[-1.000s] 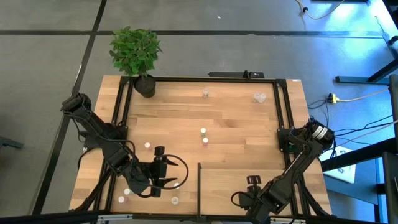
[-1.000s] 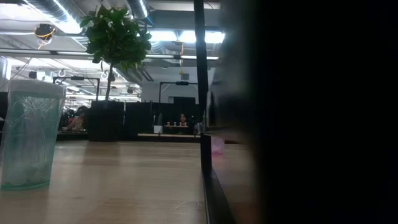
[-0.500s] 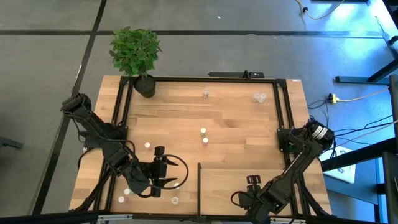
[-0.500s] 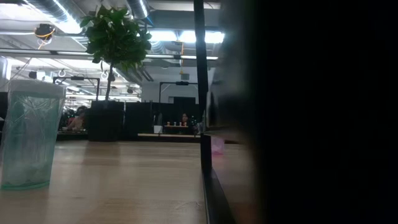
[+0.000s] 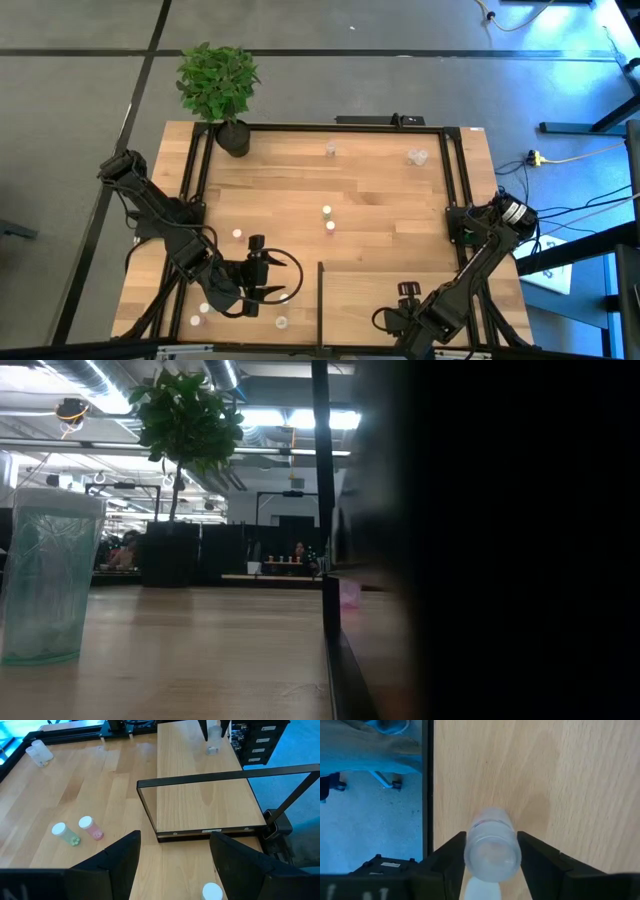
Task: Pick and place medicine bottles onto shelf by color
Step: Put the bottom transparent pill bottle on the shelf
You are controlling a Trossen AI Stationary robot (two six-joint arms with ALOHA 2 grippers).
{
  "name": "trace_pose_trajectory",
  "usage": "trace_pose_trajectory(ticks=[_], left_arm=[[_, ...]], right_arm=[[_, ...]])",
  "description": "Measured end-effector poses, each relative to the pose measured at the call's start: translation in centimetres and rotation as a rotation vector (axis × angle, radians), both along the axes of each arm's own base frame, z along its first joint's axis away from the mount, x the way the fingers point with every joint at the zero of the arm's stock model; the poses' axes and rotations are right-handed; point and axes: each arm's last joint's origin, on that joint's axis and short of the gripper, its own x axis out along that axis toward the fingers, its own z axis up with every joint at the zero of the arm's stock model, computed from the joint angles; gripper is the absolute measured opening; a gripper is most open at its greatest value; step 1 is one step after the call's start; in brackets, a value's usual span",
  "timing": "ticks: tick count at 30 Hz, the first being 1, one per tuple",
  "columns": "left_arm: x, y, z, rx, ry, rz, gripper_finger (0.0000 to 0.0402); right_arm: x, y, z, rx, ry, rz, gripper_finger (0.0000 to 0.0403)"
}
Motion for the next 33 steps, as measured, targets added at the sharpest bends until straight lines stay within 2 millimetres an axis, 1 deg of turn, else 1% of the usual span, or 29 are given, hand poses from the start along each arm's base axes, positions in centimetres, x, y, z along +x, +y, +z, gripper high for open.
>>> trace_pose_trajectory(ticks=[5, 14, 26, 33], left_arm=[[0.00, 0.00, 0.00, 0.000, 0.000, 0.000, 0.0232], [0.01, 0.01, 0.00, 0.000, 0.000, 0.000, 0.0232], [0.00, 0.00, 0.00, 0.000, 0.000, 0.000, 0.0232], [0.01, 0.01, 0.00, 0.000, 0.000, 0.000, 0.0232]], right_arm=[[-0.02, -0.02, 0.01, -0.002, 0.001, 0.000, 0.0178], [-0.04, -0.11, 0.02, -0.073, -0.077, -0.035, 0.0225], [-0.21, 0.31, 0.07, 0.033, 0.021, -0.029, 0.0228], [-0.19, 0.45, 0.10, 0.058, 0.032, -0.030, 0.0228]])
